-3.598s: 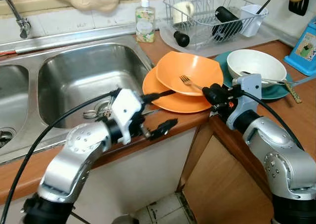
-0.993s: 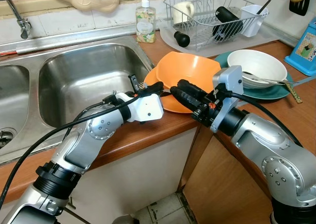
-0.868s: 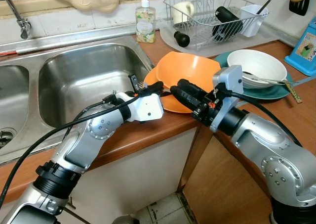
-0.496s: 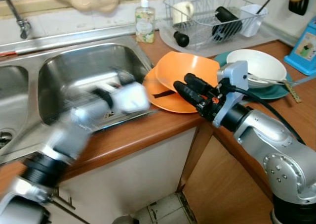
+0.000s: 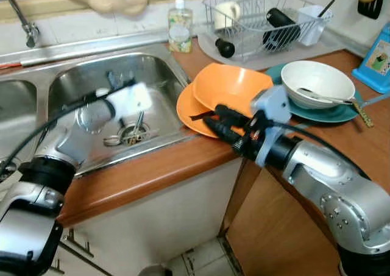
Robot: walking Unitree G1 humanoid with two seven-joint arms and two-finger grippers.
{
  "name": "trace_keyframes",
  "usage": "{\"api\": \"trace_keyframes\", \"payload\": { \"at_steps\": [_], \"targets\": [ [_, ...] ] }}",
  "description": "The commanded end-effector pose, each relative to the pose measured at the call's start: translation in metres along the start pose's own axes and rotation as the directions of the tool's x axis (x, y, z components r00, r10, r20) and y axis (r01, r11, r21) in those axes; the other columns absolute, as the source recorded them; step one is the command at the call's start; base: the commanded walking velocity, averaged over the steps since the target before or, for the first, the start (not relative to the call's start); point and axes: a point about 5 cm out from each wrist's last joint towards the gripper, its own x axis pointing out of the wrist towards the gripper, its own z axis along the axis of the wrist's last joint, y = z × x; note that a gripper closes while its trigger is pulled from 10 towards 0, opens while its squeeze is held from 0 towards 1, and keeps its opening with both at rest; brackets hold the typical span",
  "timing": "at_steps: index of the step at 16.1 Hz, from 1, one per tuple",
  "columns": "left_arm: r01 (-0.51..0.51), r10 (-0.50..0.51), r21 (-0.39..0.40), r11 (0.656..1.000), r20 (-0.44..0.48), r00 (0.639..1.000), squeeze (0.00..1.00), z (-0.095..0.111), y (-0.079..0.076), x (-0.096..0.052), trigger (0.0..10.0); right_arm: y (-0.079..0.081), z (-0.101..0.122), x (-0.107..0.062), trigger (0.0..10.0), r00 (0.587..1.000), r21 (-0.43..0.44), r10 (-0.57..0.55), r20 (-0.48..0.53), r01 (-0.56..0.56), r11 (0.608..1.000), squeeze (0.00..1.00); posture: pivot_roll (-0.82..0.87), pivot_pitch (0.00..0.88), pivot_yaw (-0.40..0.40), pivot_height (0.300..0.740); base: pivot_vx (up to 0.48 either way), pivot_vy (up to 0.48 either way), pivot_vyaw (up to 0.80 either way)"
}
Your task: Kitchen organization
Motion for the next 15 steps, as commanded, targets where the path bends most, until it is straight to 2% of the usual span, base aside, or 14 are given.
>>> {"api": "trace_keyframes", "payload": {
  "at_steps": [1,4,5,8,15],
  "targets": [
    [0.032,-0.033,-0.022,0.999,-0.051,0.998,0.0,-0.004,0.001,0.006,10.0,0.0,-0.001,-0.001,10.0,1.0,-0.011,-0.003,-0.011,0.003,1.0,0.0,-0.04,0.0,0.042,0.74,0.0,0.0,0.0],
    [0.098,-0.104,-0.056,0.994,-0.11,0.988,0.0,-0.012,-0.005,0.015,10.0,-0.001,-0.004,-0.001,10.0,1.0,-0.012,-0.015,-0.024,0.015,1.0,0.0,-0.05,0.0,0.048,0.74,0.0,0.0,0.0],
    [0.136,-0.142,-0.057,0.989,-0.123,0.982,1.0,-0.014,-0.012,0.018,10.0,0.0,-0.006,-0.001,10.0,0.999,-0.014,-0.017,-0.029,0.016,1.0,0.0,-0.05,0.0,0.056,0.74,0.0,0.0,0.0],
    [0.169,-0.175,-0.057,0.984,-0.128,0.976,1.0,-0.015,-0.021,0.019,10.0,0.0,-0.008,-0.002,10.0,0.999,-0.012,-0.027,-0.033,0.027,1.0,0.0,-0.07,0.0,0.057,0.74,0.0,0.0,0.0],
    [0.152,-0.16,-0.073,0.986,-0.12,0.98,1.0,-0.016,-0.02,0.02,10.0,0.001,-0.007,-0.003,10.0,0.999,-0.012,-0.031,-0.033,0.031,0.999,0.0,-0.07,0.0,0.05,0.74,0.0,0.0,0.0]
  ]
}}
